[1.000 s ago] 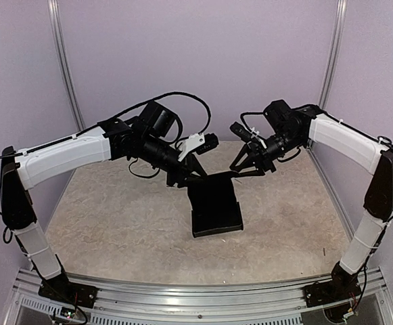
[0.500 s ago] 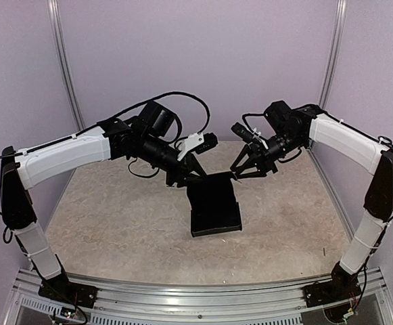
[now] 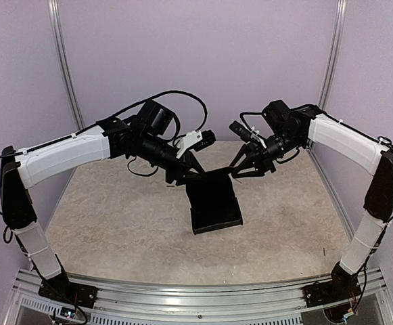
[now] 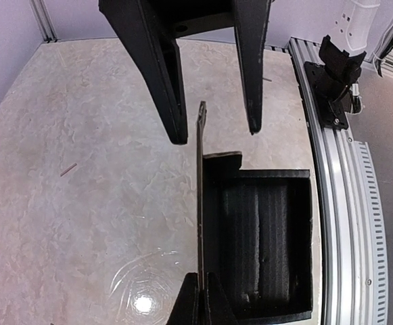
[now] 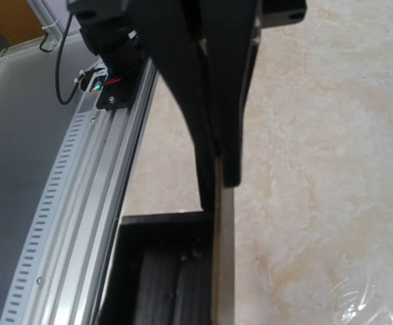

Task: Fold the paper box

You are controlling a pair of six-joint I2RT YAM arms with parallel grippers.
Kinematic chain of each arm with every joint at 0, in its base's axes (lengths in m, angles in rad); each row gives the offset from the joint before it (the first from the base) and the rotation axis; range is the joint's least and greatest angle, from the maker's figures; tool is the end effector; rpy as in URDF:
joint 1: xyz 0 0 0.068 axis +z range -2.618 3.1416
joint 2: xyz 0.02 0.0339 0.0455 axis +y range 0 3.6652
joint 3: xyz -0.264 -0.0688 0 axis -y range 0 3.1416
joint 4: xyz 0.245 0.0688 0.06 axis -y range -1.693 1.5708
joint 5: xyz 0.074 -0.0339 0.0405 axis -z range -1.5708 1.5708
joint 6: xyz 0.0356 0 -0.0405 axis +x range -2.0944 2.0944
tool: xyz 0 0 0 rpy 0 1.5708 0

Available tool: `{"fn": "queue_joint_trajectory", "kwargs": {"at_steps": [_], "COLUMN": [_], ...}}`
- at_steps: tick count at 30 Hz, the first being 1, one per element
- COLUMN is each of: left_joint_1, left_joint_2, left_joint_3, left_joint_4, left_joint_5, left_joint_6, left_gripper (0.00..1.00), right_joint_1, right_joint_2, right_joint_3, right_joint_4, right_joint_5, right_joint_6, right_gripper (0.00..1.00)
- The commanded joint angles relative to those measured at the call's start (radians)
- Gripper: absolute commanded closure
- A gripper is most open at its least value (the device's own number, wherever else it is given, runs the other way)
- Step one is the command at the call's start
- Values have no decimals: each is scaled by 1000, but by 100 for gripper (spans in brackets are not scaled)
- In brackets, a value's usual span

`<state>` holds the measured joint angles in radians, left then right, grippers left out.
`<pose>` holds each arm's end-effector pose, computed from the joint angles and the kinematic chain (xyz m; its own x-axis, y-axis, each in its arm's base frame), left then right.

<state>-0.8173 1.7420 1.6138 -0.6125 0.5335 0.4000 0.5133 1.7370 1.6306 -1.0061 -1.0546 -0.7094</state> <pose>0.2556 -0.2989 0.3312 -0.0807 0.5761 -0.8134 0.9947 0.0989 -0.0287 0.2933 0.2009 0.3254 -0.2166 -0.4911 -0.8437 -0.9471 -0.1040 0.3036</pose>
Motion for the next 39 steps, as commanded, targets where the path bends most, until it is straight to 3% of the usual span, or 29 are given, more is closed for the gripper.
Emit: {"fn": "queue_joint_trajectory", "kwargs": {"at_steps": [1,5,17,26,35,39], "left_joint_1": [-3,-5,-20,-10,-5,-4], "left_joint_2": [9,-6,-33,5,4,1], "left_joint_3": [-5,-26,-57,-19,-16,-18], "left_joint_4": [-10,-20,8,5,19,4], "left_joint_5": [-15,-27,-6,-69,-69,-51], "left_joint_6": [16,45,52,33,35,43], "left_gripper": [100,100,100,100,100,100], "right_joint_1": [5,-30,-43,-18,-8,-9], "right_joint_2": [-16,-35,-28,-19,9,8], "right_joint_3": [37,59,21,20,15,17], "right_joint_4": [-73,-85,83,16,41,113], "right_joint_5": [29,48,218,98,118,194], "right_joint_6": [-40,-37,137,51,72,140], "right_gripper": [66,66,68,67,69,72]}}
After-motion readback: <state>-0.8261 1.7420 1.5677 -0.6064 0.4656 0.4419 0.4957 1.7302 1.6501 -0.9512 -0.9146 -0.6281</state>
